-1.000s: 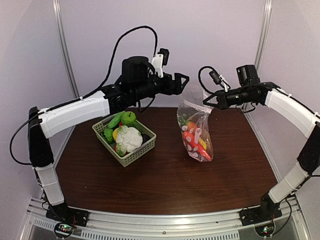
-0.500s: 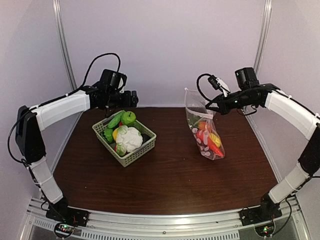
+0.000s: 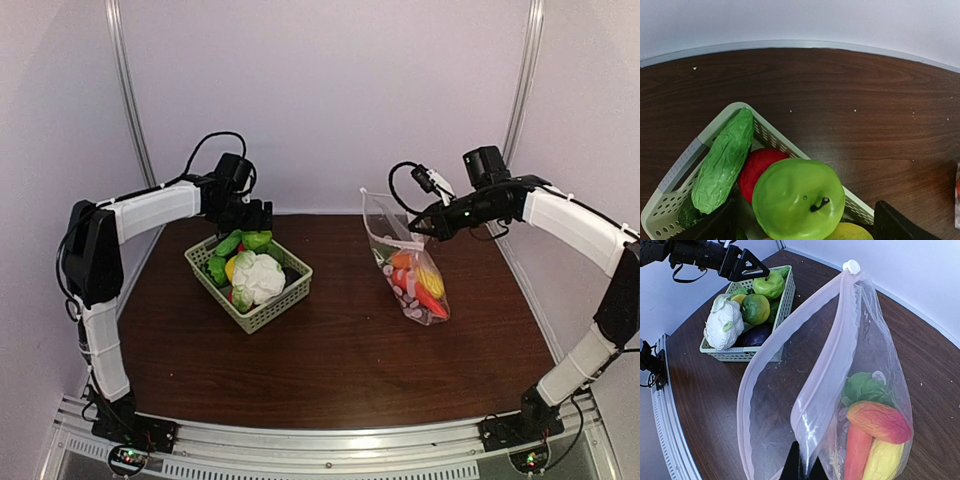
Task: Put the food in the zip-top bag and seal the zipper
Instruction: Pick up the fake fruit from the bin.
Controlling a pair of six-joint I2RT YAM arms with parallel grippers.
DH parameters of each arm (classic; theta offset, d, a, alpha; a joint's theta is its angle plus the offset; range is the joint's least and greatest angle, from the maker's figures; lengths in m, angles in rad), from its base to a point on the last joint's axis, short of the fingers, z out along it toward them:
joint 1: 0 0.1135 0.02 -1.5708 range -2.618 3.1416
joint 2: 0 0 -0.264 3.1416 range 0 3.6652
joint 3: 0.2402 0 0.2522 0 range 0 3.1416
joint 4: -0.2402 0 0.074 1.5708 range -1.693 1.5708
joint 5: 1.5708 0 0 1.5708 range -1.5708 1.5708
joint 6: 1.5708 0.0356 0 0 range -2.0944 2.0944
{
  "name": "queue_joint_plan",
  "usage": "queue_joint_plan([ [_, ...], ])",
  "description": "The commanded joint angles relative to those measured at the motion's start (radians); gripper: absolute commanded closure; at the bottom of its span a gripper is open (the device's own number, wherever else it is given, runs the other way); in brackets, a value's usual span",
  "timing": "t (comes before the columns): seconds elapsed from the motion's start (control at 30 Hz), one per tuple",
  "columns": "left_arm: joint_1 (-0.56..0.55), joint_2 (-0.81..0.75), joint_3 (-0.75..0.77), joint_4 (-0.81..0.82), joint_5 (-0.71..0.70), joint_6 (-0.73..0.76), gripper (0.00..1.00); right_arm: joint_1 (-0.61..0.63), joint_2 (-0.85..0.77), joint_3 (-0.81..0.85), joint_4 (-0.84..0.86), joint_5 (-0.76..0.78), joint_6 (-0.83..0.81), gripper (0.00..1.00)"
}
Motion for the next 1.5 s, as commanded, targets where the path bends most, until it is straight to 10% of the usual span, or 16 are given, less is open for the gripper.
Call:
queue_joint_plan([
  [0.0,-0.002,0.051,0.044,-0.044,-0.033,-0.012,0.03,0.005,-0.028,-0.029,0.018,0.004,0.007,1.0],
  [0.9,-0.004,-0.075,0.129,-0.113,-0.021,0.008,0.38,0.005,-0.051,-0.058,0.031,0.002,0.006,1.0],
  [1.47,-0.315,-0.088,0.134,0.416,0.523,-0.044,0.38,0.007,-0.045,-0.043,0.033,-0.004,0.015,1.0],
])
